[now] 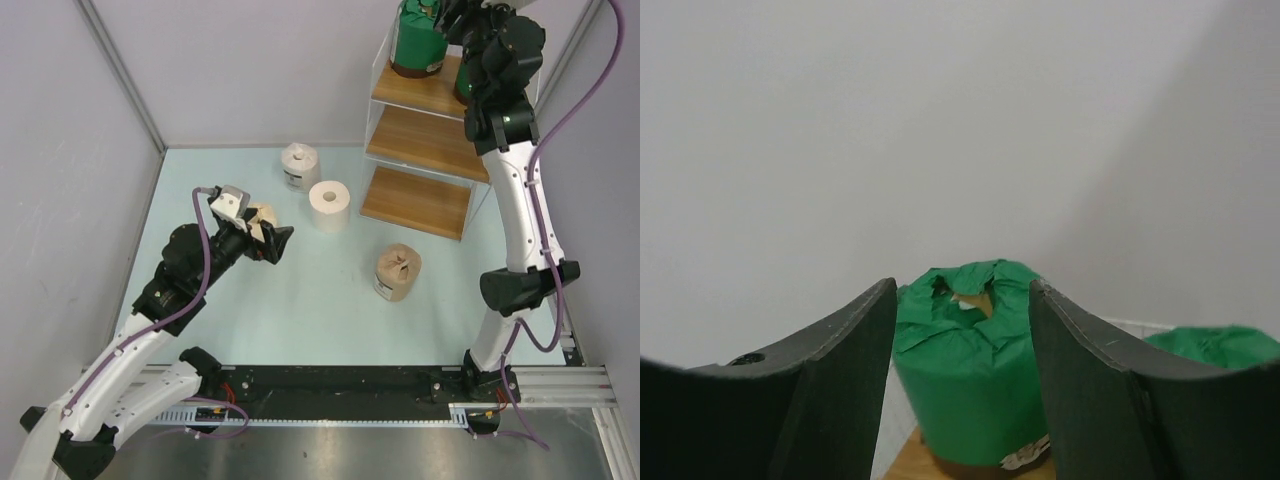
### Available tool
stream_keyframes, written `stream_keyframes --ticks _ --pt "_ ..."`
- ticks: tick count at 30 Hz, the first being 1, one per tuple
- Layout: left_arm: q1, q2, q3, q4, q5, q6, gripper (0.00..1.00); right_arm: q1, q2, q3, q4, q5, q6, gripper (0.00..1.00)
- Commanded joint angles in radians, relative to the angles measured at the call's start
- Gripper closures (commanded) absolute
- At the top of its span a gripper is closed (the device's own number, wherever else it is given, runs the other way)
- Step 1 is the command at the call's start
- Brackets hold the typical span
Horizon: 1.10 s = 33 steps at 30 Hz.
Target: Place and organize the paper towels onto the shelf
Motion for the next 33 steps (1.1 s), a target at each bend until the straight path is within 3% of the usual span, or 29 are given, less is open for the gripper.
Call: stream_keyframes --ticks 1,15,33 --pt "0.009 -0.002 0.012 0.007 0.009 -0.024 0.00 0.032 -0.110 -0.044 -0.091 0.072 0.226 0.40" --pt "0.007 -0.038 -0.011 -0.007 0.000 -0.034 0.00 0.047 -0.059 0.016 -0.239 0.109 0.481 0.43" --pt "0.010 -0.045 -0.032 -0.004 -0.009 -0.023 0.00 0.037 0.002 0.022 -0.228 0.112 0.562 0.48"
